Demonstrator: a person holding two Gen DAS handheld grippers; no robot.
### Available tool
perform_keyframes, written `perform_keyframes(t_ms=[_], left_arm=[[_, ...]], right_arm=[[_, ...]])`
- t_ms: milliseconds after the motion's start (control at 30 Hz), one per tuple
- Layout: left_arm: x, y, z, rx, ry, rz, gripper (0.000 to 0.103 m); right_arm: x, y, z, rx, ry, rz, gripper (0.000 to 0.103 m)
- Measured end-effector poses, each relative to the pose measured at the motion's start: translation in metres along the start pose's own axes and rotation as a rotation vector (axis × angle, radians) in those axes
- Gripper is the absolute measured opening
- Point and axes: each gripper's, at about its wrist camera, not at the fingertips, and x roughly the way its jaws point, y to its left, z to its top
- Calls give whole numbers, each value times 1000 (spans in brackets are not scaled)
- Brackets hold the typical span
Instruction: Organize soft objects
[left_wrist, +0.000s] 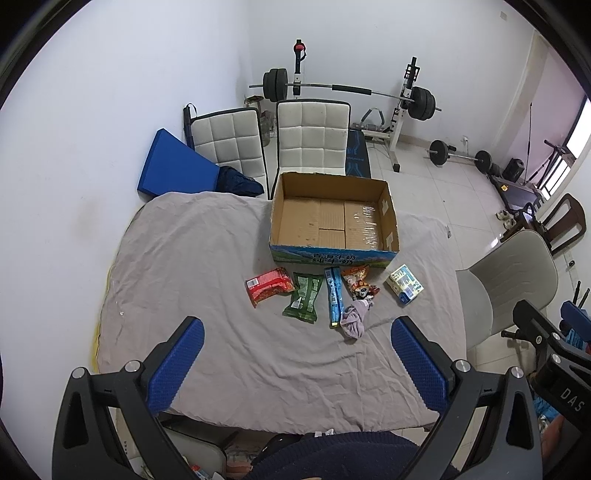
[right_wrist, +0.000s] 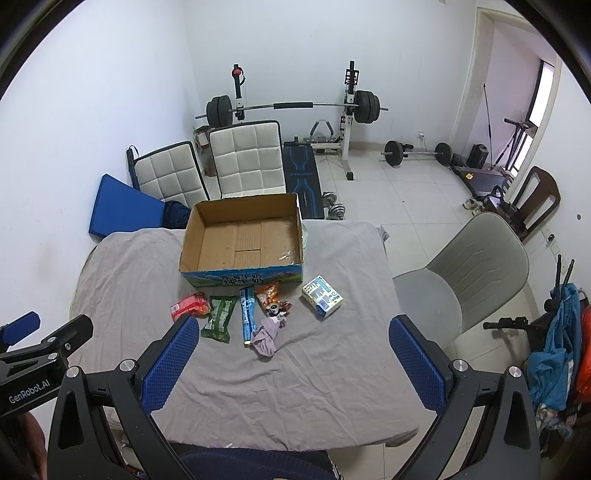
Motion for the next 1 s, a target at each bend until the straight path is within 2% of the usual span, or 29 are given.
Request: perform_keyframes(t_ms=[333,467,567,700,833,1000], left_arm=[[4,-2,2,1,5,-2,103],[18,-5,9,6,-8,-13,103],[44,-7,22,26,-12,12,103],[95,-1,36,36,42,26,103],[169,1,40,47,153,40,103],[259,-1,32,58,274,41,103]], right_arm=[[4,-3,2,6,13,8,103],[23,-12,7,34,46,19,103],[57,-24,13,76,103,25,103],[119,-31,17,98,195,22,103],[200,-31,15,96,302,12,103],[312,-16,-1,77,437,47,103]])
